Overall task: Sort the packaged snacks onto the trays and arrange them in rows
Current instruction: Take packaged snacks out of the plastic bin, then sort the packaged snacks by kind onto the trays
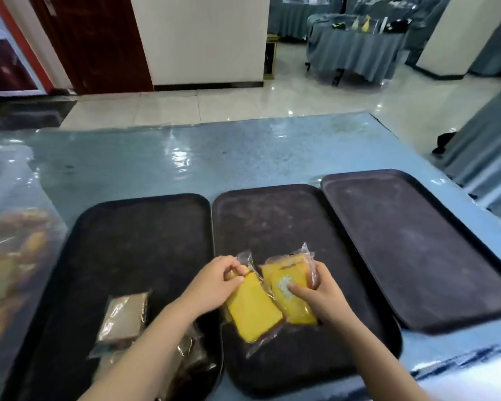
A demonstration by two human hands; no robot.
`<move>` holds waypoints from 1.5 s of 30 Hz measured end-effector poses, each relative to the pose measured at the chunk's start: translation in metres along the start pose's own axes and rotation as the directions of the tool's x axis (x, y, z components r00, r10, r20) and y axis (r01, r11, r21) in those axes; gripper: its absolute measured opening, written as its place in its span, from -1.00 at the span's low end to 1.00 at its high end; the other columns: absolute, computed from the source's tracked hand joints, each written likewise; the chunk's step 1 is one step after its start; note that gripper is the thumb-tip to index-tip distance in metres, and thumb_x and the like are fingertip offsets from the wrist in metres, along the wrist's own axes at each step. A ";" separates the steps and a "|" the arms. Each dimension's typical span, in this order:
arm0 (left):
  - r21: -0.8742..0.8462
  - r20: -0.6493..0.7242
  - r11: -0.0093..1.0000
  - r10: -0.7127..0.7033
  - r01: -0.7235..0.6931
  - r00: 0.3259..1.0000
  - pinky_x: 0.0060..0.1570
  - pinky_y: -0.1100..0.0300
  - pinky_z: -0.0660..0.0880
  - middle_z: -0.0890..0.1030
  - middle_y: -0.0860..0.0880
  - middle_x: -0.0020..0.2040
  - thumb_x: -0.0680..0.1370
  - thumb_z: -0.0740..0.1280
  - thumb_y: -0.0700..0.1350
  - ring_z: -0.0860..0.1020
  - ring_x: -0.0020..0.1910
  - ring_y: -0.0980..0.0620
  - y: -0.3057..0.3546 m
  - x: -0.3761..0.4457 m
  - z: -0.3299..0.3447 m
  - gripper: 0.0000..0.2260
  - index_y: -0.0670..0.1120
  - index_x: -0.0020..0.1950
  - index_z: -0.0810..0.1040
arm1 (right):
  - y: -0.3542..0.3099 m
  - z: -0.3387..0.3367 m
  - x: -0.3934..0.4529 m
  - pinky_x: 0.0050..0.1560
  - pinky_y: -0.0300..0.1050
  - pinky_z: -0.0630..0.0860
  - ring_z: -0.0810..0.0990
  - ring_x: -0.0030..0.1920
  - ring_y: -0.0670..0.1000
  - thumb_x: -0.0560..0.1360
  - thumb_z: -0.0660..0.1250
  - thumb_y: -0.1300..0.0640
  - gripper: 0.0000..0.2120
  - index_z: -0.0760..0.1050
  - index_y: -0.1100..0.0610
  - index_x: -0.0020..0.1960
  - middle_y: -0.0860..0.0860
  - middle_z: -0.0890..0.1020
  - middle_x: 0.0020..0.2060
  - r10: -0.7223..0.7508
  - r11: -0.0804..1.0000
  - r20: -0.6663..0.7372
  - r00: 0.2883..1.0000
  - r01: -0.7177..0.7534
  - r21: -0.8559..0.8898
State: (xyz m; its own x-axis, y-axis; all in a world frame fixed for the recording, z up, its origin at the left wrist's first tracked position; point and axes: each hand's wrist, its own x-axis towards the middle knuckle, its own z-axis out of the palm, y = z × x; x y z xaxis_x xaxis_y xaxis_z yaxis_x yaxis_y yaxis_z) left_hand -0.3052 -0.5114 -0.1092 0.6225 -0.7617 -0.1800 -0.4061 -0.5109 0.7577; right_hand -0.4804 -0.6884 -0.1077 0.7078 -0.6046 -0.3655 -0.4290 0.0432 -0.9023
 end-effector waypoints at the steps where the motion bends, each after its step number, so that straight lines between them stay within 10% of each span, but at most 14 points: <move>1: -0.002 0.039 1.000 -0.025 0.025 0.999 -0.09 0.34 0.39 0.53 0.11 0.01 0.52 0.36 -0.10 0.51 -0.07 0.17 -0.002 0.001 0.018 -0.85 0.17 -0.10 0.51 | 0.016 -0.009 -0.001 0.00 0.14 0.63 0.69 -0.01 0.02 0.34 0.57 0.12 -0.52 0.44 -0.05 0.17 0.01 0.66 0.02 0.048 0.999 -0.013 0.999 -0.047 0.015; 10: 0.020 0.102 0.999 -0.049 0.047 0.994 0.25 0.25 0.35 0.42 0.16 0.21 0.51 0.37 -0.03 0.42 0.21 0.13 -0.013 0.009 0.105 -0.78 0.10 0.13 0.47 | 0.095 -0.060 -0.008 -0.13 -0.04 0.64 0.68 -0.16 -0.02 0.39 0.53 0.07 -0.69 0.50 0.03 0.06 0.01 0.68 -0.10 0.227 0.961 -0.145 0.963 -0.245 -0.126; 18: 0.464 0.198 0.886 -0.120 0.015 0.973 0.51 -0.19 -0.14 -0.08 0.01 0.60 0.50 0.25 0.29 -0.12 0.57 -0.04 -0.007 0.007 0.123 -0.35 0.15 0.52 0.12 | 0.106 -0.066 -0.004 0.34 0.03 0.41 0.40 0.35 0.03 0.37 0.44 -0.25 -0.13 0.17 0.08 0.51 0.01 0.41 0.37 0.090 0.843 -0.270 0.959 -0.218 -0.492; 31: 0.416 0.138 0.907 0.009 -0.067 0.990 0.51 0.10 -0.03 0.13 0.02 0.58 0.59 0.20 0.19 0.08 0.55 0.02 0.001 0.011 0.086 -0.45 0.06 0.54 0.22 | 0.062 -0.048 0.000 0.49 -0.06 0.09 0.09 0.52 0.02 0.57 0.22 -0.14 -0.31 0.03 0.11 0.56 0.01 0.16 0.52 -0.156 0.626 -0.119 0.981 0.005 -0.780; 45: 0.475 -0.149 0.877 0.163 -0.074 0.975 0.39 0.18 0.30 0.41 0.11 0.41 0.60 0.25 0.00 0.37 0.38 0.11 -0.052 -0.044 -0.106 -0.59 0.04 0.45 0.36 | -0.055 0.107 -0.003 0.51 -0.08 0.09 0.13 0.49 -0.03 0.59 0.21 -0.08 -0.44 0.18 0.07 0.51 -0.04 0.26 0.47 -0.418 0.546 0.123 0.900 0.357 -0.758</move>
State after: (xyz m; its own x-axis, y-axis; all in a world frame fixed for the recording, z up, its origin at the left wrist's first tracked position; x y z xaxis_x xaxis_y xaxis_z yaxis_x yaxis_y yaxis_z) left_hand -0.2408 -0.4096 -0.0745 0.6405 -0.7668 0.0419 -0.7201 -0.5808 0.3796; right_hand -0.3994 -0.6038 -0.0814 0.8855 -0.4642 0.0198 -0.4069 -0.7953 -0.4493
